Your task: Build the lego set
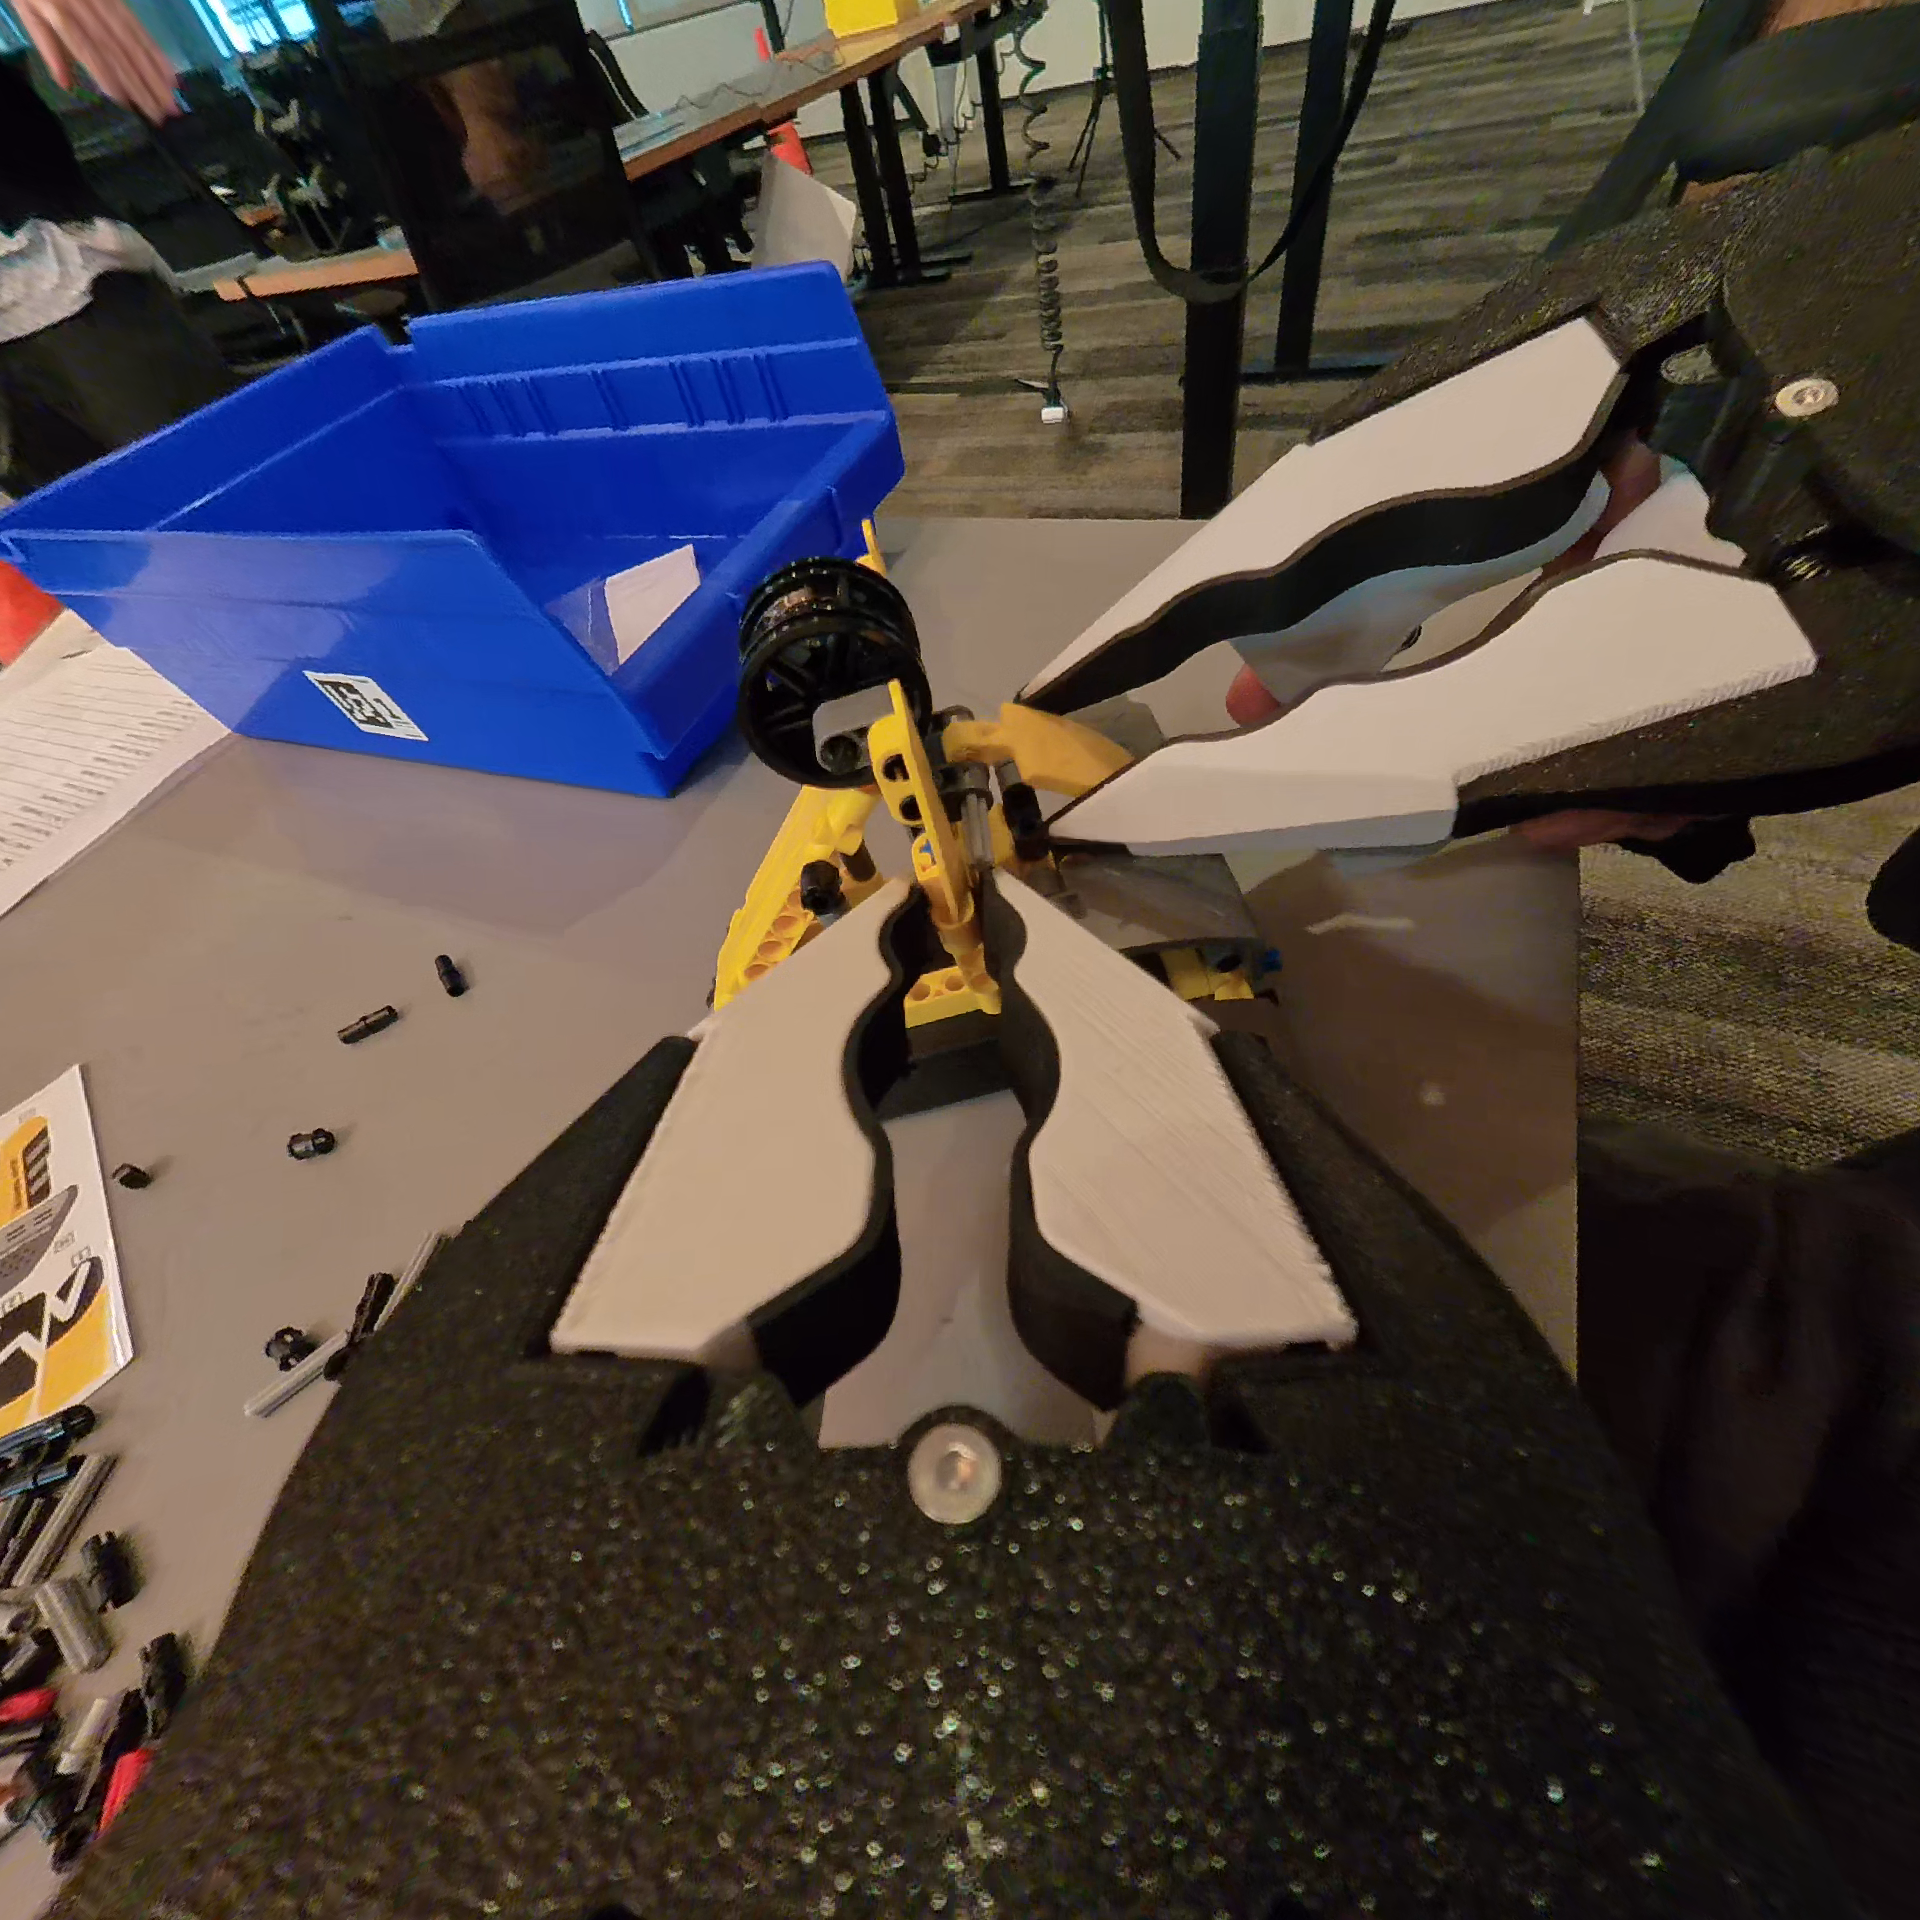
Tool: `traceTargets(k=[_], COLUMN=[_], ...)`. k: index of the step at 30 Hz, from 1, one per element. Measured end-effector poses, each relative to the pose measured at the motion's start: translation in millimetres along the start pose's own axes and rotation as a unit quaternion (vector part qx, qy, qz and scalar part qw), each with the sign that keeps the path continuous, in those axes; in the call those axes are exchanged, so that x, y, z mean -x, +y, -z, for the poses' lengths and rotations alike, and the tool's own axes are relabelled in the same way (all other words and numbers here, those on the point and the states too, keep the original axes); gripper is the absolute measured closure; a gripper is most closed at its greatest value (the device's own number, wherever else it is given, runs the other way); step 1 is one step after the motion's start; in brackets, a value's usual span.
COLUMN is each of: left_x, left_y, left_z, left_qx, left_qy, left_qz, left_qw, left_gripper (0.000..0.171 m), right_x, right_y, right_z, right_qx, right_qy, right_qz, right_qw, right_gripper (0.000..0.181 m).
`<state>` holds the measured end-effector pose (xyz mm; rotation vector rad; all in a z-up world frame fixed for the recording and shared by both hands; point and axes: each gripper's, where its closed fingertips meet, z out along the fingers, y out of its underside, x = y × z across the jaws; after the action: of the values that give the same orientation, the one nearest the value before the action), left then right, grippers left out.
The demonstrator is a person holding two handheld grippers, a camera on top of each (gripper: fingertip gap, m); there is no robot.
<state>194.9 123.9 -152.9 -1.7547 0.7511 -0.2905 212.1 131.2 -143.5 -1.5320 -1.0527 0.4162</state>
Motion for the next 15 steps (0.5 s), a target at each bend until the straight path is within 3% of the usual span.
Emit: traceTargets(k=[15], left_x=[-0.6], left_y=[-0.2], left_z=[0.0], left_qx=[-0.001], left_qy=[-0.001], left_qz=[-0.005], left_qw=[1.0], left_gripper=[0.163], right_x=[-1.2], right_y=[0.4], right_z=[9.0], right_qx=[0.014], right_qy=[0.004], right_qz=[0.039], right_qw=[0.999], right_gripper=[0.155])
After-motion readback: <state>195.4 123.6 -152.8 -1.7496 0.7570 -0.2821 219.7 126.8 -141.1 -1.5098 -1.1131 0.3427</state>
